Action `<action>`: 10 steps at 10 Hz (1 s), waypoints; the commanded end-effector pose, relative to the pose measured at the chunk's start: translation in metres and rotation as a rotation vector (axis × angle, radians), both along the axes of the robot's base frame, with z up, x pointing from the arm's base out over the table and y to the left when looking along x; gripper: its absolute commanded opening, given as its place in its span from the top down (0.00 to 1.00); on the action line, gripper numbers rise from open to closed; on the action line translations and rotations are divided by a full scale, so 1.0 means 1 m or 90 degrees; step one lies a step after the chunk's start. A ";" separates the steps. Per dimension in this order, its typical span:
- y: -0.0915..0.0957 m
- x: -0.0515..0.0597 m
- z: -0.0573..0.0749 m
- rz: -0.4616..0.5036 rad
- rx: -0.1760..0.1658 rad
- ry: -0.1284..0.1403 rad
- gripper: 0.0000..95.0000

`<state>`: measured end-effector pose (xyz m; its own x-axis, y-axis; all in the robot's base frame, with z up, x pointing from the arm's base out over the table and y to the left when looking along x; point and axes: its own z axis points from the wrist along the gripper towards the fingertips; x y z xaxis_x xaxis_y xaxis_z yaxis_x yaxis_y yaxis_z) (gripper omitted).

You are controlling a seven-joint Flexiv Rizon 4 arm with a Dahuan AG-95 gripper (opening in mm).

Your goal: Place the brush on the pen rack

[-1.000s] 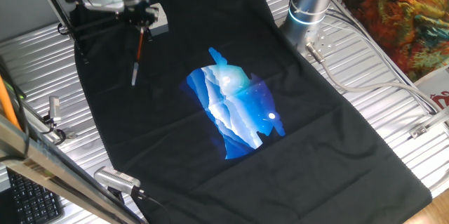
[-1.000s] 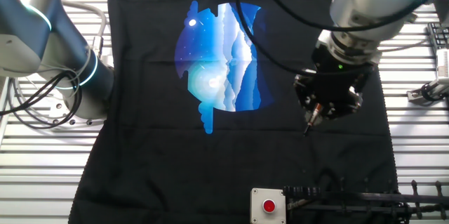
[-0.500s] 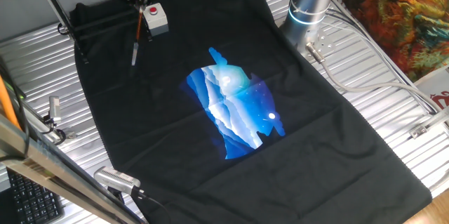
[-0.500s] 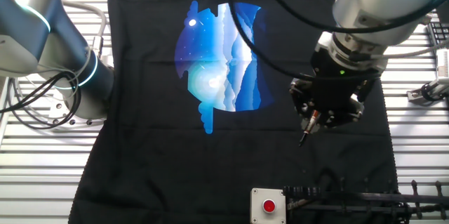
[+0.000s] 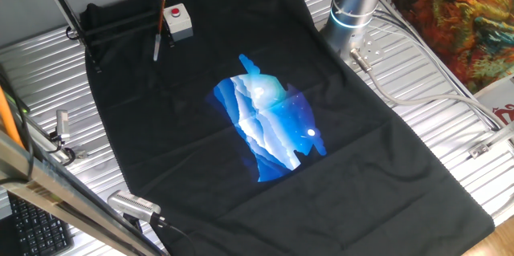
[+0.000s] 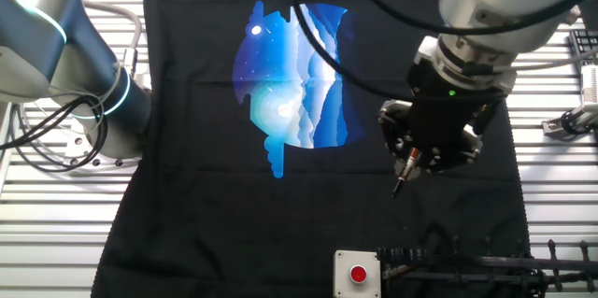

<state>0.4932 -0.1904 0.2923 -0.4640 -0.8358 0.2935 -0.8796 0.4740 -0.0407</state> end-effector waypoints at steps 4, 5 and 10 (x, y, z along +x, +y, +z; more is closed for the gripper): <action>-0.001 0.006 0.026 0.006 -0.012 0.014 1.00; 0.002 0.010 0.028 0.008 -0.016 0.016 1.00; 0.008 0.029 0.033 0.046 -0.027 0.022 1.00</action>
<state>0.5251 -0.1825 0.3266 -0.3947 -0.8522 0.3435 -0.9104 0.4133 -0.0207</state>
